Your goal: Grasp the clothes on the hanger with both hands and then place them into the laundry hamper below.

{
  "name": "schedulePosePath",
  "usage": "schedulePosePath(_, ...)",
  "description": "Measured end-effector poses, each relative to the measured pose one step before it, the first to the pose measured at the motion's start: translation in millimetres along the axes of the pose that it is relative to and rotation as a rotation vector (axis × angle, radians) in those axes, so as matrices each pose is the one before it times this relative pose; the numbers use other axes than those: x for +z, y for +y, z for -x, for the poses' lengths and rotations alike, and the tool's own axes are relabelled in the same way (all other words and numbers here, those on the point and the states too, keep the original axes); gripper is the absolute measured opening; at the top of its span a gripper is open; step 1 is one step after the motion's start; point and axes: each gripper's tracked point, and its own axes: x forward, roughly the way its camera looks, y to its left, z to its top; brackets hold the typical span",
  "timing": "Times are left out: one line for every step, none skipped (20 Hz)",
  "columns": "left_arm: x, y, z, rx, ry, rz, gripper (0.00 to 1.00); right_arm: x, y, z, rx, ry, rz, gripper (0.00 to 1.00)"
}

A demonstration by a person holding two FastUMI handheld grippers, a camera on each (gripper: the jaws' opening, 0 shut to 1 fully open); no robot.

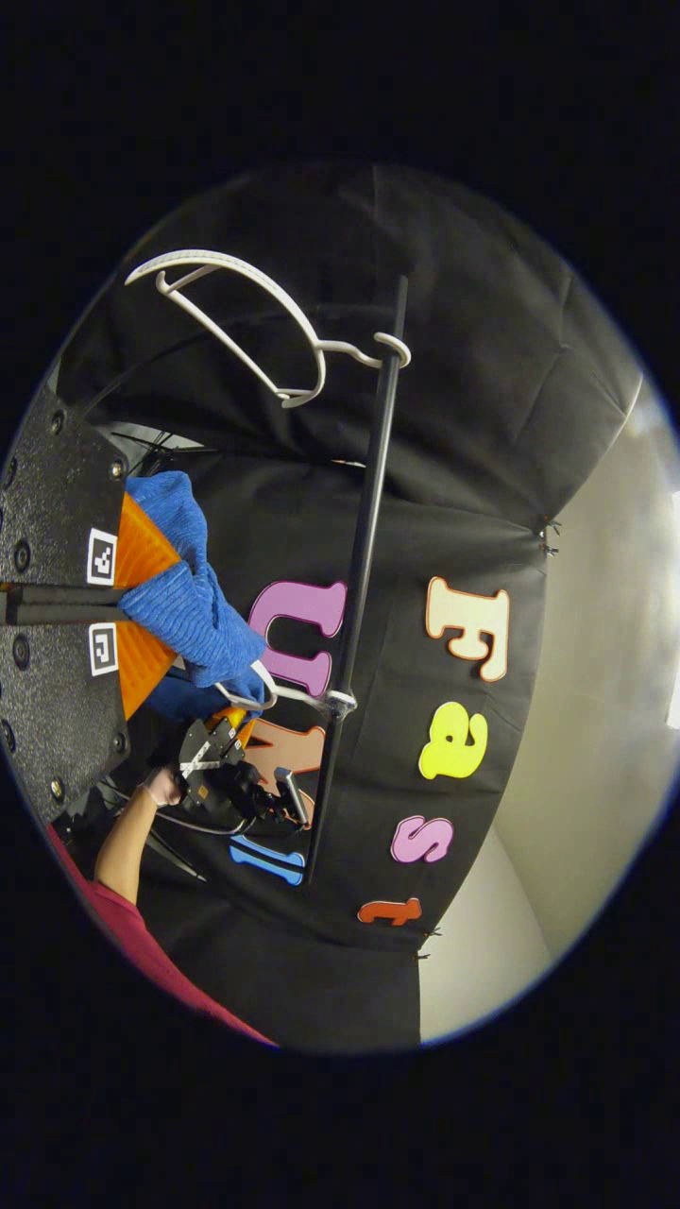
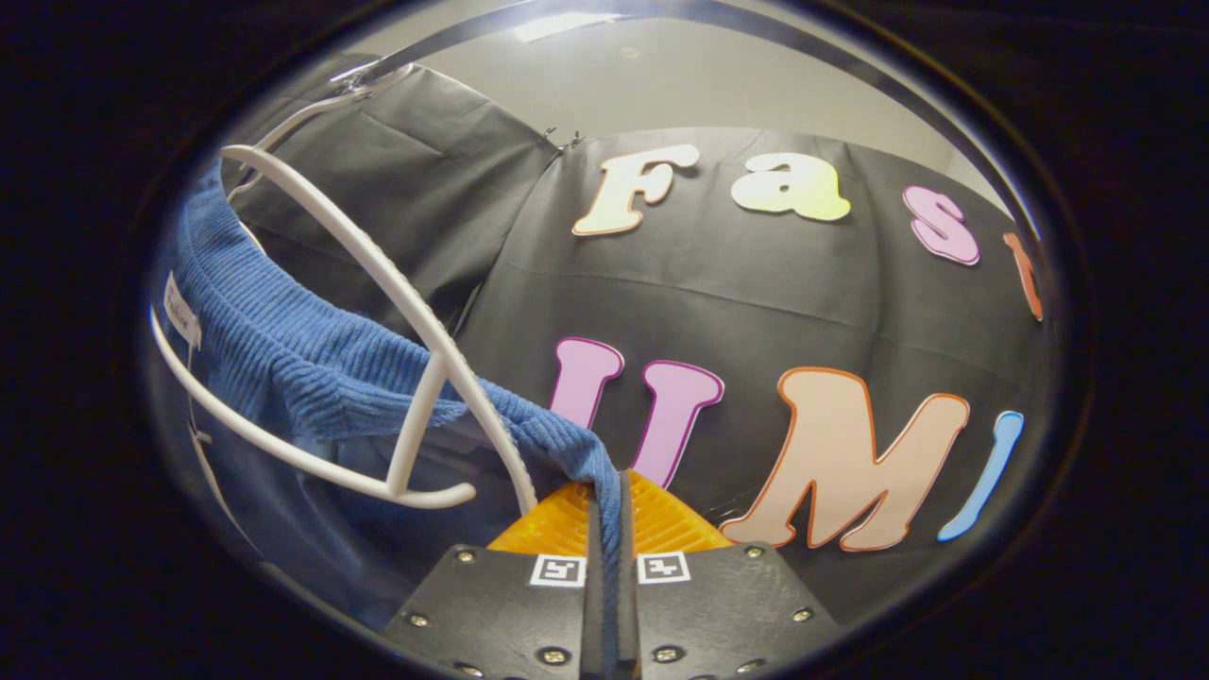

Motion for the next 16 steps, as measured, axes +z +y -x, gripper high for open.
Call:
schedulePosePath(-0.45, 1.59, 1.09, -0.00572, 0.02258, 0.00223, 0.00, 0.42, 0.17, 0.41, 0.00135, -0.00089, 0.00474, 0.06)
schedulePosePath(-0.18, 1.33, 1.32, -0.00593, 0.02137, -0.00173, 0.00, 0.77, 0.36, 0.58, 0.00056, -0.00132, 0.00200, 0.06)
schedulePosePath(-0.54, 1.54, 0.80, -0.00519, 0.02157, -0.00347, 0.00, 0.20, -0.05, 0.06, -0.00013, -0.00032, -0.00022, 0.06)
schedulePosePath(-0.21, 1.60, 0.85, -0.00743, 0.02655, -0.00759, 0.00, 0.85, 0.38, 1.16, 0.00218, 0.00085, -0.00180, 0.06)
schedulePosePath(-1.16, 0.57, 2.30, -0.00750, 0.02555, -0.00618, 0.00, 0.07, 0.04, 0.82, 0.00284, 0.00149, -0.00126, 0.06)
schedulePosePath(0.70, 0.21, 2.46, -0.01066, 0.02452, -0.00265, 0.00, 0.28, 0.26, 1.11, 0.00241, -0.00102, 0.00148, 0.06)
schedulePosePath(0.04, 0.72, 1.49, -0.00831, 0.02420, -0.00322, 0.00, 0.63, 0.26, -0.20, 0.00170, -0.00191, 0.00404, 0.06)
schedulePosePath(0.94, 2.24, 1.87, -0.00210, 0.01951, -0.00668, 0.01, 1.04, 1.18, 0.68, 0.00218, -0.00162, 0.00343, 0.06)
schedulePosePath(-0.02, 2.85, 1.69, 0.00162, 0.02108, -0.00888, 0.01, 1.63, 0.45, 0.47, 0.00143, -0.00203, 0.00182, 0.06)
schedulePosePath(-0.66, 2.67, 1.89, 0.00560, 0.02078, -0.01292, 0.01, -0.09, 0.13, 0.33, 0.00117, -0.00012, 0.00079, 0.06)
schedulePosePath(-1.13, 2.86, 2.16, 0.00849, 0.01673, -0.02010, 0.01, 1.17, 0.47, -0.19, 0.00046, -0.00212, 0.00044, 0.06)
schedulePosePath(0.24, 3.27, 0.97, 0.00819, 0.01139, -0.02197, 0.00, 0.73, -0.15, 0.90, -0.00042, -0.00181, -0.00075, 0.06)
schedulePosePath(-2.02, 3.36, 1.09, 0.00436, 0.01339, -0.01477, 0.01, -0.14, -0.05, 0.09, 0.00102, -0.00010, -0.00163, 0.06)
schedulePosePath(-1.15, 3.93, 0.33, 0.00280, 0.01093, -0.01002, 0.01, 0.58, 0.71, 0.37, 0.00131, 0.00056, -0.00301, 0.06)
schedulePosePath(-4.84, 4.96, 0.62, 0.00226, 0.01530, 0.00119, 0.00, 0.82, 0.38, 0.07, 0.00167, 0.00025, -0.00704, 0.06)
schedulePosePath(-3.93, 5.22, 0.96, 0.00789, 0.01814, 0.00908, 0.00, 0.97, 1.13, 1.02, 0.00270, 0.00016, -0.00575, 0.06)
